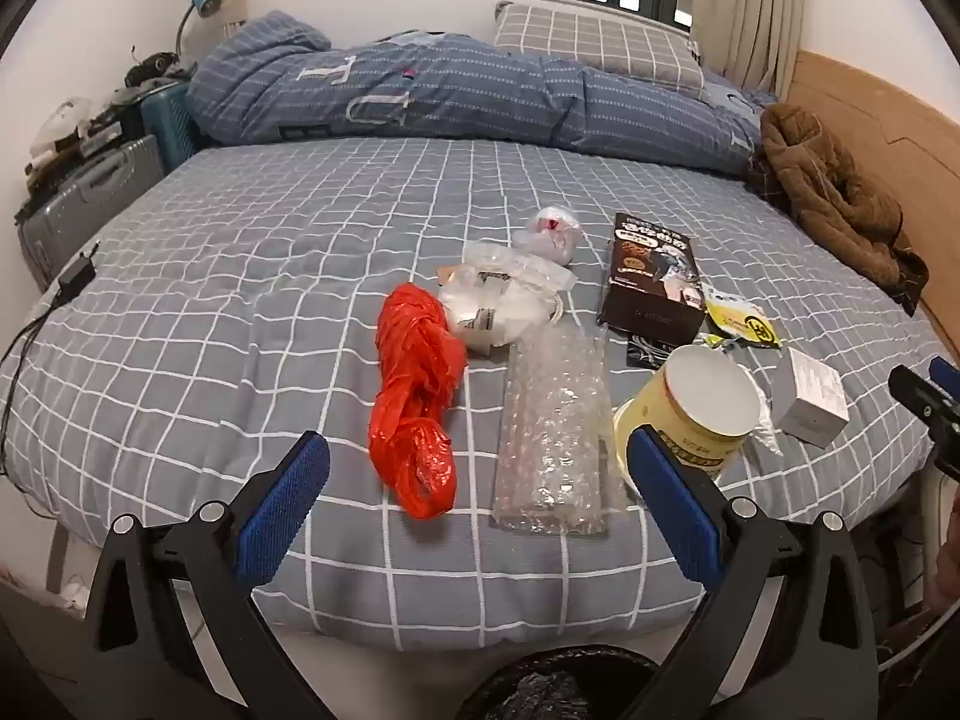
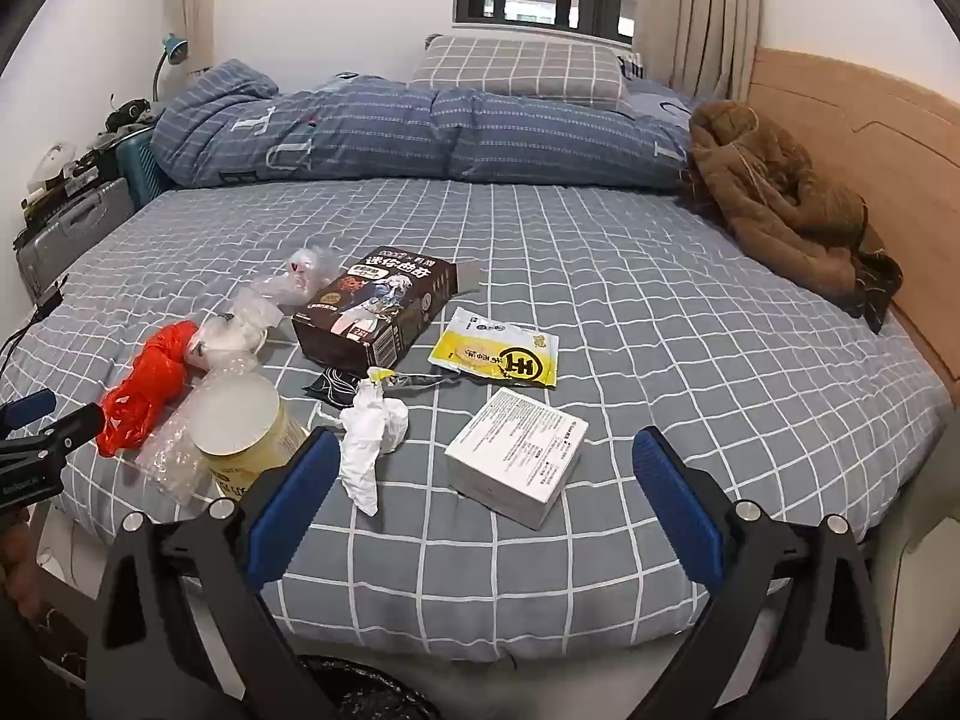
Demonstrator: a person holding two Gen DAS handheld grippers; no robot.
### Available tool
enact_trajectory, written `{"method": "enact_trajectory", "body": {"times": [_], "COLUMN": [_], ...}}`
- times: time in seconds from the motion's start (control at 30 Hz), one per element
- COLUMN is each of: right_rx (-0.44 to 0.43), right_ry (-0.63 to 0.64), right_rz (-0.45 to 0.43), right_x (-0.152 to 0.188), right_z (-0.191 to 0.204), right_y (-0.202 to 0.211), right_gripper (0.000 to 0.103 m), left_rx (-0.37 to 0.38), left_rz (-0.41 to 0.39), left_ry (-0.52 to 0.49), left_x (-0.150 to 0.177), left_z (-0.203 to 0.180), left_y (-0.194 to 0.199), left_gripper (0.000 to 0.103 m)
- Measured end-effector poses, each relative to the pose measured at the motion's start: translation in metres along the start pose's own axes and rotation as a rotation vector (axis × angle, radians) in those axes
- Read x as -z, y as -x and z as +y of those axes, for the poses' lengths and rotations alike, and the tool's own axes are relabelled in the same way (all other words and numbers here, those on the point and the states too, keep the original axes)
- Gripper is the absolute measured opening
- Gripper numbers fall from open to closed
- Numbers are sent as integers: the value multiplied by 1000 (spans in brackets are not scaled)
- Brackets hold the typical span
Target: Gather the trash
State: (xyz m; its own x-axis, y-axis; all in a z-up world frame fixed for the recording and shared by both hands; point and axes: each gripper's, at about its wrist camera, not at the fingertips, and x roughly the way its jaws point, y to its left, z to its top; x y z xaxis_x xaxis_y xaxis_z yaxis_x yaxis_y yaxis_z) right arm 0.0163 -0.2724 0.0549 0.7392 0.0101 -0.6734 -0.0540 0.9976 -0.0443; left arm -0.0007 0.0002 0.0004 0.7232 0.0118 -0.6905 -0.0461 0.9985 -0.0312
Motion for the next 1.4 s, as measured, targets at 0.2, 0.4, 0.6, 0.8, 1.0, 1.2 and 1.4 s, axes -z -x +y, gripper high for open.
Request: {"method": "enact_trajectory", "body": {"times": [0.2, 0.4, 0.6, 0.8, 1.0, 1.2, 1.4], "right_rx": [17, 52, 49, 29, 15, 4, -2], "right_ry": [1, 9, -1, -15, -11, -6, -7], "right_rz": [21, 5, 7, 11, 10, 3, 4], "right_x": [2, 3, 2, 3, 2, 2, 1], "right_z": [1, 2, 1, -1, -1, 3, 2], "right_y": [-7, -7, -5, -6, -7, -6, -5], "right_gripper": [94, 95, 95, 95, 95, 95, 95], "left_rx": [-25, -29, -28, -29, -33, -27, -26], "left_rz": [-4, 3, -1, -6, -4, -8, -8], "left_ry": [15, 23, 22, 14, 10, -1, -5], "left_x": [-1, -1, -4, -6, -7, -7, -7], "left_z": [8, 8, 9, 6, 5, 2, 1], "left_y": [2, -1, 0, 0, 0, 1, 0], "left_gripper": [97, 97, 97, 97, 97, 97, 97]}}
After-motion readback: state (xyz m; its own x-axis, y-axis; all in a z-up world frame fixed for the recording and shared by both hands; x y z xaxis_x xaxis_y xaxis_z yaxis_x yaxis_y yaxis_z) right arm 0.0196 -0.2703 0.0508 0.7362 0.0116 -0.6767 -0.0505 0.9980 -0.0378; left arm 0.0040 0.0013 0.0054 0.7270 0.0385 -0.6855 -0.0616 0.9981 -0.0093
